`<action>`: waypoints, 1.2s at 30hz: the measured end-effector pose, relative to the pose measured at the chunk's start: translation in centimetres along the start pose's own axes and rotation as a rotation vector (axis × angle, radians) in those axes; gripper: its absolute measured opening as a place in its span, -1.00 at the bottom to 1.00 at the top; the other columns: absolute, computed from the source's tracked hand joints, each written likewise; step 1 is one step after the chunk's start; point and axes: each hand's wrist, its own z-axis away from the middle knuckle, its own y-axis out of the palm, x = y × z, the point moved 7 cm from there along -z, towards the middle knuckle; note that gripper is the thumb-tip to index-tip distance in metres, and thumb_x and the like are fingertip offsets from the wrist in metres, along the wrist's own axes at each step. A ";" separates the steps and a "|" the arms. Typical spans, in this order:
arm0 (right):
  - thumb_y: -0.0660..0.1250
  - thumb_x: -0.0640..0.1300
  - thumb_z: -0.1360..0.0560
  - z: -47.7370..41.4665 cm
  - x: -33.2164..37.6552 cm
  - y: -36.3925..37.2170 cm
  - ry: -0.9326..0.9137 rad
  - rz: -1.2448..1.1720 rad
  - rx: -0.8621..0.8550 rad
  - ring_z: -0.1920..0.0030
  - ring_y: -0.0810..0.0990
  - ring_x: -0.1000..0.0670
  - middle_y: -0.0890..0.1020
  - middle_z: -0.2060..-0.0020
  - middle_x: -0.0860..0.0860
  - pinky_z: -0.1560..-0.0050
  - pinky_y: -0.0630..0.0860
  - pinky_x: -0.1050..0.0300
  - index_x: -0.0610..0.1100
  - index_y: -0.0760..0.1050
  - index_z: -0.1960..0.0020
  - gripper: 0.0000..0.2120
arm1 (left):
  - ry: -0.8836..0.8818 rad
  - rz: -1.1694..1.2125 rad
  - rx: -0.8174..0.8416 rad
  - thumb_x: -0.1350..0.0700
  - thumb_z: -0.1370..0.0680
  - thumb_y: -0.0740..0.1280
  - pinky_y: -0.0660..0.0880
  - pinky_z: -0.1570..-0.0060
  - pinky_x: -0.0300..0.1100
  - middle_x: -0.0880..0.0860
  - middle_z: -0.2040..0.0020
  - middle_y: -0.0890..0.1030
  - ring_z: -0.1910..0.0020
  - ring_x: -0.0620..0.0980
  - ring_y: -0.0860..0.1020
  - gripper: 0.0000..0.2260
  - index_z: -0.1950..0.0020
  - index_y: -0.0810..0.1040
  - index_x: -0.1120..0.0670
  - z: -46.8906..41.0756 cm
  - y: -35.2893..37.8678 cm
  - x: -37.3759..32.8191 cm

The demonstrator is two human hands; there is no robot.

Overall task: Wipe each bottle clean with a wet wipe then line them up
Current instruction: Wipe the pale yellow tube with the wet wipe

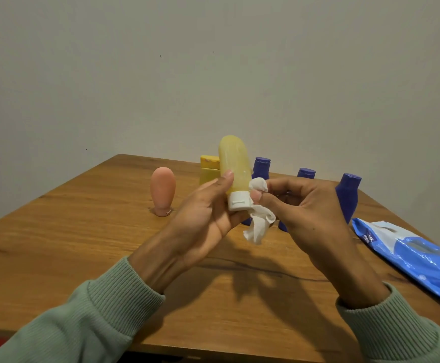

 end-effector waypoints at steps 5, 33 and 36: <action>0.45 -0.11 -0.37 0.0 0.1 -0.1 -0.012 -0.023 0.005 0.23 0.66 0.14 0.68 0.25 0.10 0.32 0.54 0.36 0.02 0.61 0.13 -0.91 | -0.011 -0.020 0.039 0.03 -0.60 0.14 0.30 -0.41 0.17 0.33 -0.32 0.49 -0.39 0.26 0.40 -0.55 -0.36 0.38 0.32 -0.1 -0.2 0.2; 0.44 -0.22 -0.43 0.9 2.5 0.1 -0.469 0.380 -0.113 0.14 0.56 0.16 0.54 0.17 0.17 0.21 0.50 0.39 -0.03 0.58 -0.02 -0.80 | -0.054 -0.060 0.125 -0.06 -0.66 0.00 0.31 -0.41 0.08 0.23 -0.31 0.53 -0.33 0.16 0.48 -0.55 -0.40 0.40 0.18 0.3 0.9 1.5; 0.43 -0.20 -0.42 1.4 2.6 1.5 -0.496 0.452 0.015 0.16 0.54 0.16 0.57 0.16 0.08 0.18 0.49 0.38 -0.10 0.63 0.00 -0.84 | -0.080 -0.040 0.135 -0.09 -0.67 -0.03 0.34 -0.41 0.01 0.24 -0.34 0.51 -0.33 0.12 0.49 -0.50 -0.42 0.36 0.22 0.2 0.6 2.0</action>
